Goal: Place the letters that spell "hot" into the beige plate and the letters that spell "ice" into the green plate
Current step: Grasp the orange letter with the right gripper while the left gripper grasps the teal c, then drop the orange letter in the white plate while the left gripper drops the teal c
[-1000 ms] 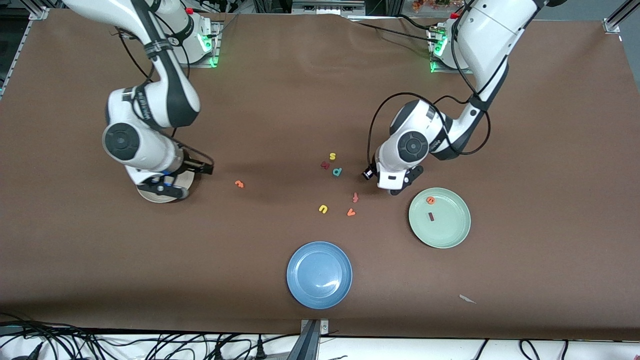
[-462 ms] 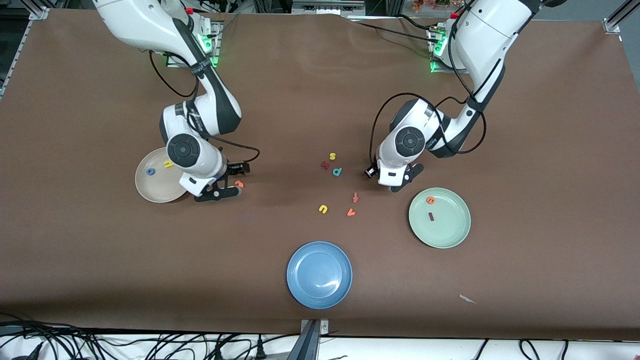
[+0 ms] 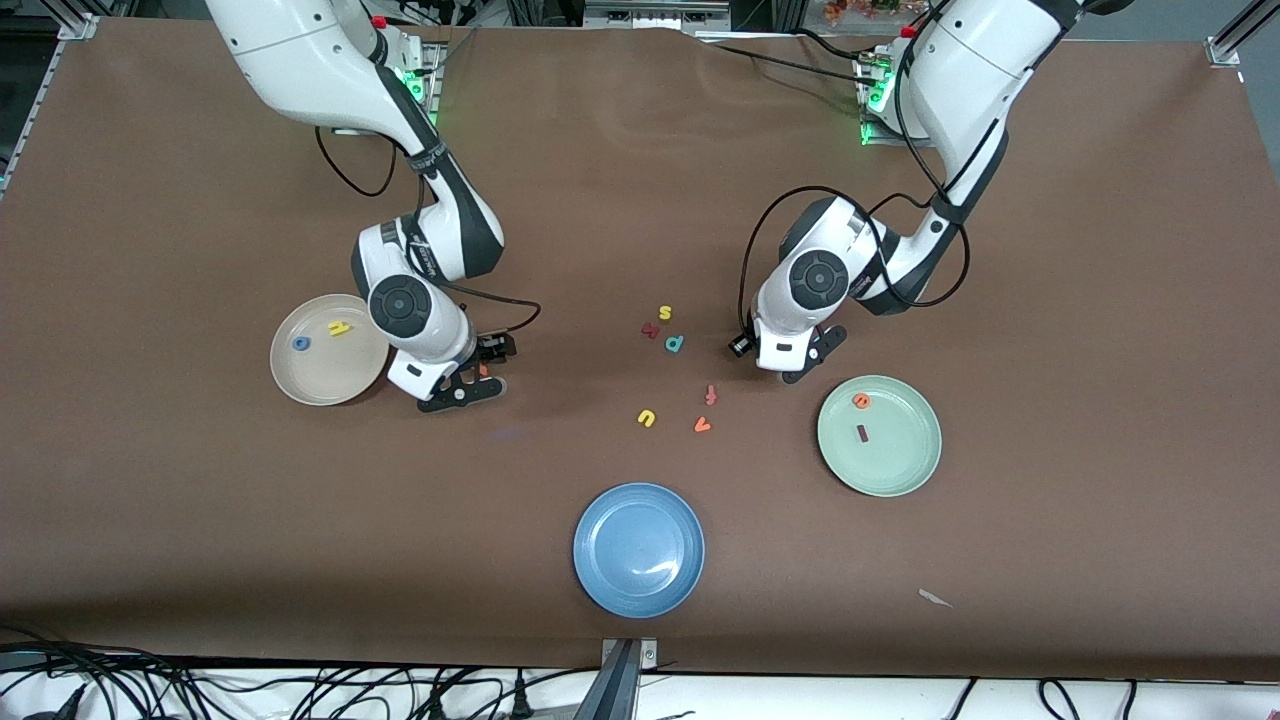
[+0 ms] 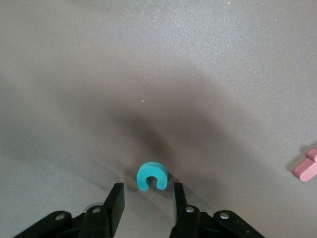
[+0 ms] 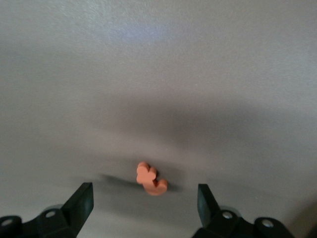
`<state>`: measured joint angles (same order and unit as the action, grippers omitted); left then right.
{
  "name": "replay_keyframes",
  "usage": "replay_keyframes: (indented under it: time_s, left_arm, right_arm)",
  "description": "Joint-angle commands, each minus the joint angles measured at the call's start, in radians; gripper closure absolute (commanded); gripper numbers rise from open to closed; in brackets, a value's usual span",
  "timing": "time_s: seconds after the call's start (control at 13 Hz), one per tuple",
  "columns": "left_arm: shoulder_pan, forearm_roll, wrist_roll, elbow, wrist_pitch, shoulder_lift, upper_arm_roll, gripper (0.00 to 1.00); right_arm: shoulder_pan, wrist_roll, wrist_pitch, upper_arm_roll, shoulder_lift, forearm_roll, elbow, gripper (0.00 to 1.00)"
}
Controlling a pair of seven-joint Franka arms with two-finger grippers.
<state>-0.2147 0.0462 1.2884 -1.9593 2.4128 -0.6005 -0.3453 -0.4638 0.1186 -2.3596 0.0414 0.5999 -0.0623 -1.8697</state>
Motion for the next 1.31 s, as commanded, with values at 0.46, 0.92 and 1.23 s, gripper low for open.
replay_keyframes:
  time_s: [0.46,0.92,1.23]
  left_arm:
    - [0.001,0.030,0.022,-0.007,0.037,-0.004,0.005,0.88]
    - [0.018,0.030,-0.013,0.066,-0.173,0.093,0.008,0.94]
    - [0.107,0.032,-0.219,0.131,-0.322,0.126,0.011,0.95]
  right_arm:
    - [-0.003,0.018,-0.030,0.003,0.012,0.015,-0.019,0.49]
    - [-0.003,0.026,-0.023,0.006,0.011,0.009,-0.023,0.84]
    - [0.000,0.065,-0.001,0.017,-0.012,0.009,-0.017,0.89]
